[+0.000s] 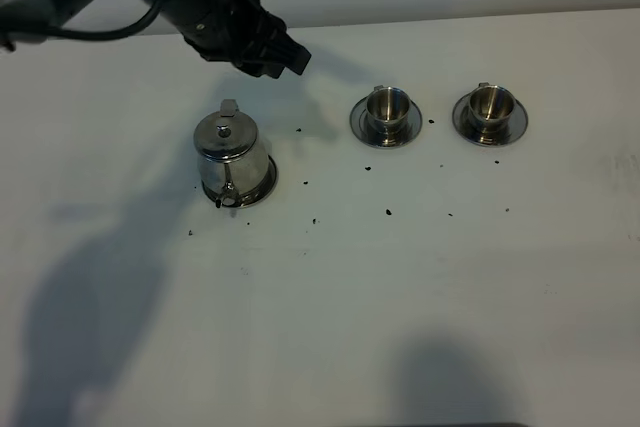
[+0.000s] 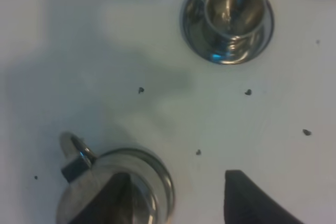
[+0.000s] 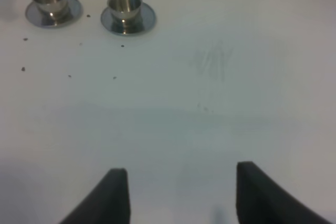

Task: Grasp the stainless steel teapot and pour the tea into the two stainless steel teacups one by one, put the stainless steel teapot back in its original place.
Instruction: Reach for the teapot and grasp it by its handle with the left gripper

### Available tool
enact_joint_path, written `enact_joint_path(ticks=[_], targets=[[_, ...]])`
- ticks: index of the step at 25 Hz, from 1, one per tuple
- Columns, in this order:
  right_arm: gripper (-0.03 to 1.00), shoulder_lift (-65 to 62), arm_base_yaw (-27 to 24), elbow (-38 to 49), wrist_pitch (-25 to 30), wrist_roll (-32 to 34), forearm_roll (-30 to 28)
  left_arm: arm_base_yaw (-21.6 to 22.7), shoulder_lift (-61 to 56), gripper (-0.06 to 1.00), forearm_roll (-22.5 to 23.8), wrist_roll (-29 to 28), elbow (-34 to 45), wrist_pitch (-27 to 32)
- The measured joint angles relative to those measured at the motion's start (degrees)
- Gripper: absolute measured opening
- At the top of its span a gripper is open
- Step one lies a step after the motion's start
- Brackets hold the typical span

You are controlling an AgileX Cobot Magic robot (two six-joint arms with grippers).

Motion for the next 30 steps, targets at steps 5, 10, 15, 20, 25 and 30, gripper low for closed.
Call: enact_joint_path(ticks=[5, 10, 15, 20, 25, 30], targets=[[0.44, 0.0, 0.0, 0.0, 0.0, 0.0, 0.07, 0.0, 7.25, 0.43, 1.45, 0.0, -11.14, 6.29], [0.44, 0.0, 0.0, 0.0, 0.0, 0.0, 0.07, 0.0, 12.54, 0.44, 2.66, 0.0, -17.98, 8.17], [0.44, 0.0, 0.0, 0.0, 0.0, 0.0, 0.12, 0.0, 13.96, 0.49, 3.87, 0.0, -18.92, 8.65], [0.44, 0.0, 0.0, 0.0, 0.0, 0.05, 0.12, 0.19, 16.85, 0.5, 7.46, -1.61, -18.98, 7.71], [0.44, 0.0, 0.0, 0.0, 0.0, 0.05, 0.15, 2.04, 20.0, 0.5, 9.57, -2.21, -18.98, 6.86], [0.44, 0.0, 0.0, 0.0, 0.0, 0.05, 0.15, 4.23, 22.25, 0.5, 9.83, -1.94, -18.98, 6.66]])
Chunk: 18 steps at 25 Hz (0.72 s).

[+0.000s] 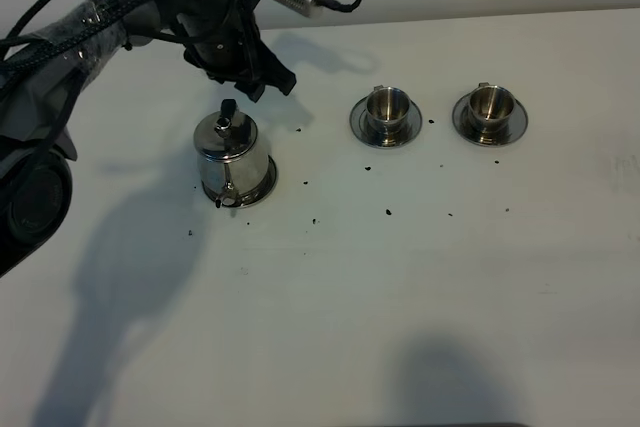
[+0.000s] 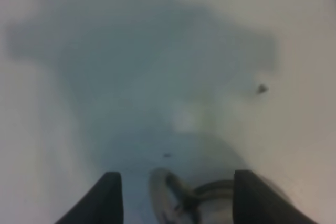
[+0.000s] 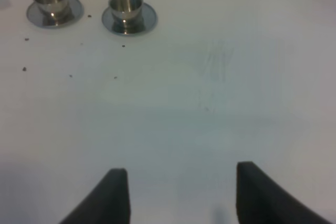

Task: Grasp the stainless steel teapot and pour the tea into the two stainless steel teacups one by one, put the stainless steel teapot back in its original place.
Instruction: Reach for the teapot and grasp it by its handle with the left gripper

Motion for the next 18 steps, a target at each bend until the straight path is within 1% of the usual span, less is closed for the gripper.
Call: enact_joint_path(ticks=[8, 18], targets=[[0.44, 0.0, 0.0, 0.0, 0.0, 0.0, 0.05, 1.06, 1.71, 0.5, 0.05, 1.16, 0.0, -0.56], [0.44, 0.0, 0.0, 0.0, -0.05, 0.0, 0.07, 3.17, 2.57, 0.5, 0.27, 1.11, 0.0, 2.55]])
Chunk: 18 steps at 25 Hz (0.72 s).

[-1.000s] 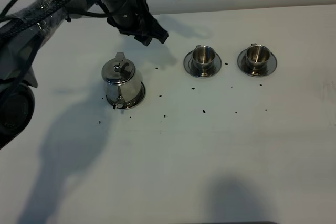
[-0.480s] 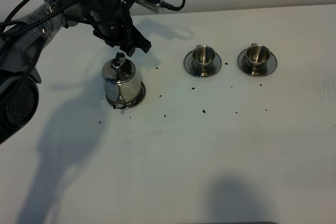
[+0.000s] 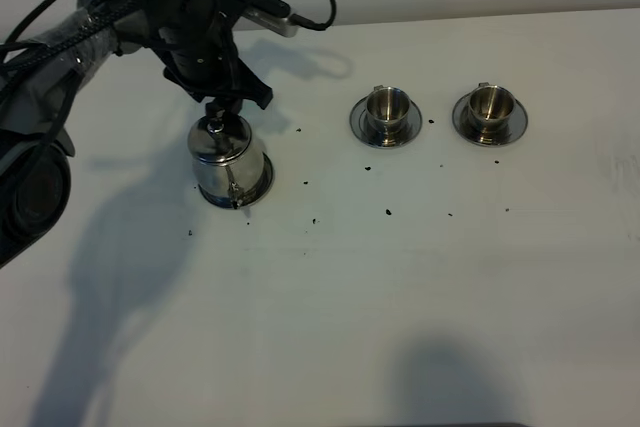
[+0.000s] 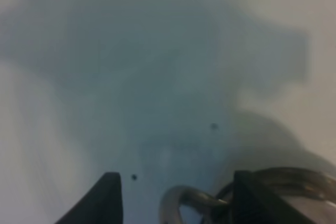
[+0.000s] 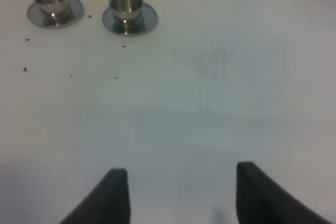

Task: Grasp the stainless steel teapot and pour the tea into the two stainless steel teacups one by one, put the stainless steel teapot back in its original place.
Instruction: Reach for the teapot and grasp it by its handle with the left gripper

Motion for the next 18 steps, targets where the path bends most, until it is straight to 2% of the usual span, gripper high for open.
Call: enact_joint_path(ticks=[8, 18], targets=[[0.44, 0.0, 0.0, 0.0, 0.0, 0.0, 0.0, 1.63, 0.0, 0.5, 2.26, -1.64, -0.05, 1.7], [0.44, 0.0, 0.0, 0.0, 0.0, 0.0, 0.04, 4.83, 0.0, 0.5, 3.05, -2.37, -0.05, 7.22]])
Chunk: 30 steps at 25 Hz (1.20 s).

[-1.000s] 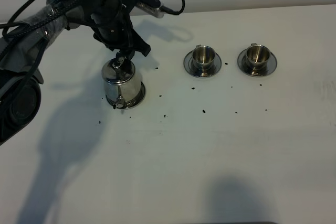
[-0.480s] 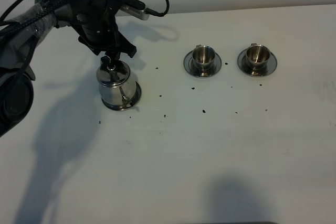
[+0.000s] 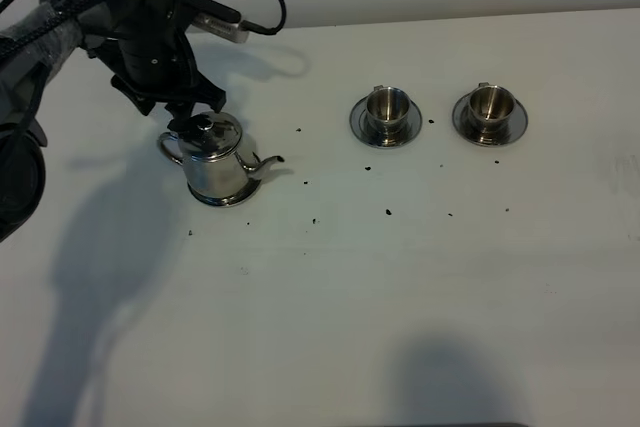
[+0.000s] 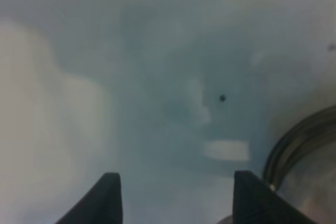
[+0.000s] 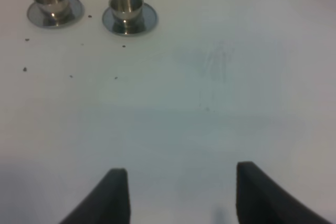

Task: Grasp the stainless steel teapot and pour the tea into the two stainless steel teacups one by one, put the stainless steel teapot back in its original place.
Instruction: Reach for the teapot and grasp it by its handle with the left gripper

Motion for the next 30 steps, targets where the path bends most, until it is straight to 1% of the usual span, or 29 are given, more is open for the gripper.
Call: enact_joint_path(ticks=[4, 11, 20, 26, 30], targets=[[0.44, 0.0, 0.0, 0.0, 0.0, 0.0, 0.0, 0.82, 0.0, 0.5, -0.06, -0.12, 0.0, 0.25], [0.44, 0.0, 0.0, 0.0, 0.0, 0.0, 0.0, 0.89, 0.0, 0.5, -0.16, -0.8, 0.0, 0.25], [0.44, 0.0, 0.0, 0.0, 0.0, 0.0, 0.0, 0.89, 0.0, 0.5, -3.17, -1.37, 0.0, 0.3], [0.44, 0.0, 0.0, 0.0, 0.0, 0.0, 0.0, 0.89, -0.06, 0.5, -4.11, -1.5, 0.0, 0.3], [0.44, 0.0, 0.0, 0.0, 0.0, 0.0, 0.0, 1.1, -1.18, 0.5, -3.91, -1.5, 2.05, 0.3]])
